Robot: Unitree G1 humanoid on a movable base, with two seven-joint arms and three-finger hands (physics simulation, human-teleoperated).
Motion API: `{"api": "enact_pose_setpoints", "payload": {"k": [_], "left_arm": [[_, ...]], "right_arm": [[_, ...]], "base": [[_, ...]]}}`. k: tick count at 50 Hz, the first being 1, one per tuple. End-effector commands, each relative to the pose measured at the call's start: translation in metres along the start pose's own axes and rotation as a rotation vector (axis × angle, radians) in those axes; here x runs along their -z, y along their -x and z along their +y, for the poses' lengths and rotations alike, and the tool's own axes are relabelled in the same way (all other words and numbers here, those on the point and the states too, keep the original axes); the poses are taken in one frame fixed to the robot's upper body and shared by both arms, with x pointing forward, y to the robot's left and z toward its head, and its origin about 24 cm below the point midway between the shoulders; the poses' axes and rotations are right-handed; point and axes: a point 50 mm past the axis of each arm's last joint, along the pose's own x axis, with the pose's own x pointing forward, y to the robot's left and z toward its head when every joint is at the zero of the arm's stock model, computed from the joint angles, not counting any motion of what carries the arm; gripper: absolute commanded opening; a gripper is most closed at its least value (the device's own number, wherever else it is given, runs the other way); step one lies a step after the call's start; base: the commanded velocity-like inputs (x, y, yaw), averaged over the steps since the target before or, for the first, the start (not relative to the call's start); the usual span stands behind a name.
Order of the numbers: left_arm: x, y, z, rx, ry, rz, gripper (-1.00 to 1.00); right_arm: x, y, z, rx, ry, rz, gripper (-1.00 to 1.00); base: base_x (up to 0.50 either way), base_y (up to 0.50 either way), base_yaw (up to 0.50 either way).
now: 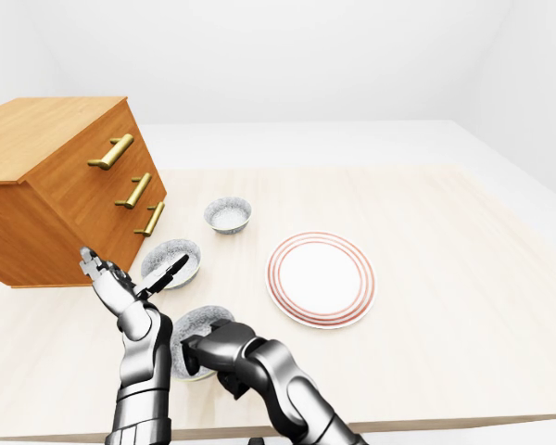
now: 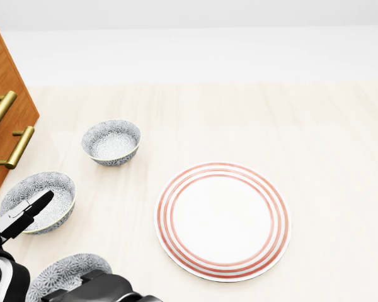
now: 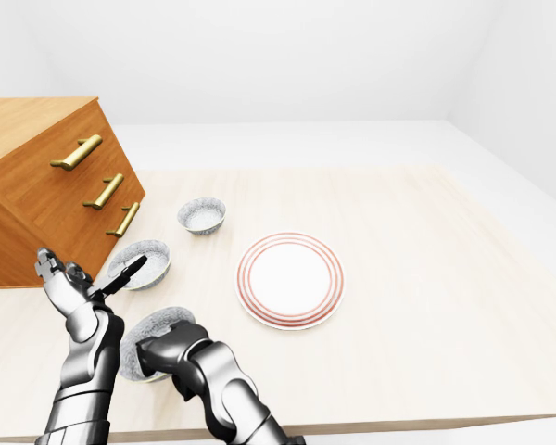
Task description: Put the bowl at the front on the plate.
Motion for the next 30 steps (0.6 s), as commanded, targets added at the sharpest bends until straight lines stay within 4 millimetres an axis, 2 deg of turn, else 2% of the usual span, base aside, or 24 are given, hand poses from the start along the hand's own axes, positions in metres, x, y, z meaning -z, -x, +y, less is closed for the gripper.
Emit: {"api": "enact_pose_setpoints", "payload": {"k": [1, 14, 30], "left_arm": [[0.0, 0.0, 0.0, 0.0, 0.0, 0.0, 1.0], [-0.002, 0.0, 0.0, 0.002, -0.001, -0.008, 1.0], [0.003, -0.001, -0.001, 0.003, -0.016, 0.008, 1.0]], "right_arm": [[0.006, 0.006, 0.004, 0.016, 0.01, 0.067, -1.0], [-0.003, 0.031, -0.029, 0.205, 0.111, 0.1, -1.0], [-0.002, 0.049, -0.041, 0.3, 0.151, 0.14, -1.0]], "base": [[0.0, 0.0, 0.0], [0.0, 0.0, 0.0], [0.0, 0.0, 0.0]]}}
